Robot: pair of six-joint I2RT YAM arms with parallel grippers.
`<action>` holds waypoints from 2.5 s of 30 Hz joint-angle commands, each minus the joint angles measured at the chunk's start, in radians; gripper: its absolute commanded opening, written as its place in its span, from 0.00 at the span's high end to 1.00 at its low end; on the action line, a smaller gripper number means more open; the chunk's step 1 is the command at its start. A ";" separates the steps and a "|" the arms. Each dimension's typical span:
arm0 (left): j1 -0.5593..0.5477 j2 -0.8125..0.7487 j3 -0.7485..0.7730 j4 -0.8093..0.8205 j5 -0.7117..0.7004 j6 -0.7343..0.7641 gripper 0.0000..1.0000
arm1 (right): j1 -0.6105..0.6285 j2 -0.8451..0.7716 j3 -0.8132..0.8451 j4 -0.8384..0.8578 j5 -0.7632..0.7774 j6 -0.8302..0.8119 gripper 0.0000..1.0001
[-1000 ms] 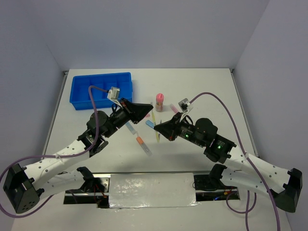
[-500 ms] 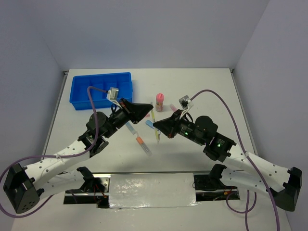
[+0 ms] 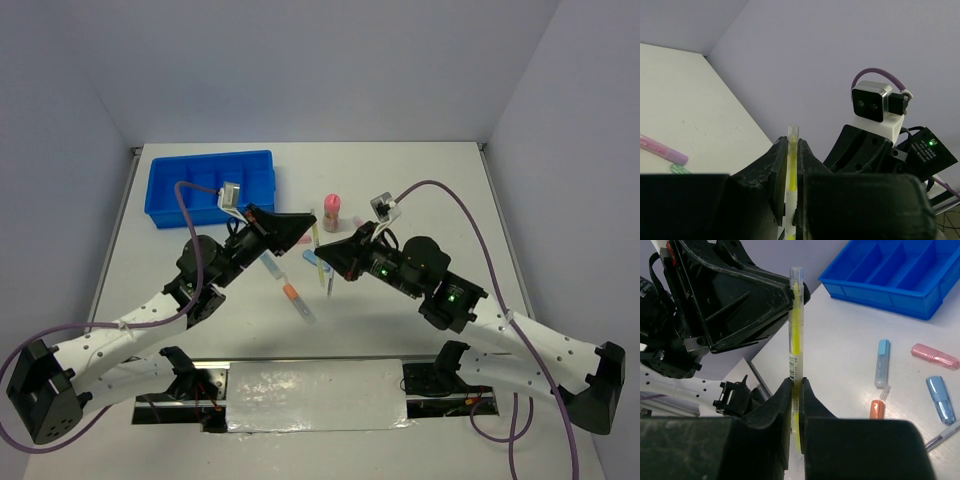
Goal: Sort the stationery into containers
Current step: Close the pen cap on the pen.
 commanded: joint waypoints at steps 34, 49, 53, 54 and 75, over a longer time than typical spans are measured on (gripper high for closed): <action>-0.005 -0.115 0.101 -0.132 0.282 0.369 1.00 | 0.005 0.066 0.130 0.132 -0.211 -0.259 0.55; -0.005 -0.116 0.139 -0.148 0.349 0.377 1.00 | 0.005 0.112 0.136 0.147 -0.294 -0.254 0.91; -0.005 -0.110 0.145 -0.177 0.330 0.384 0.67 | 0.005 0.092 0.129 0.160 -0.278 -0.250 1.00; -0.005 -0.109 0.150 -0.183 0.326 0.390 0.59 | 0.005 0.087 0.126 0.158 -0.271 -0.250 1.00; -0.003 -0.036 0.366 -0.388 0.227 0.450 0.26 | 0.005 0.112 0.172 0.049 -0.237 -0.276 1.00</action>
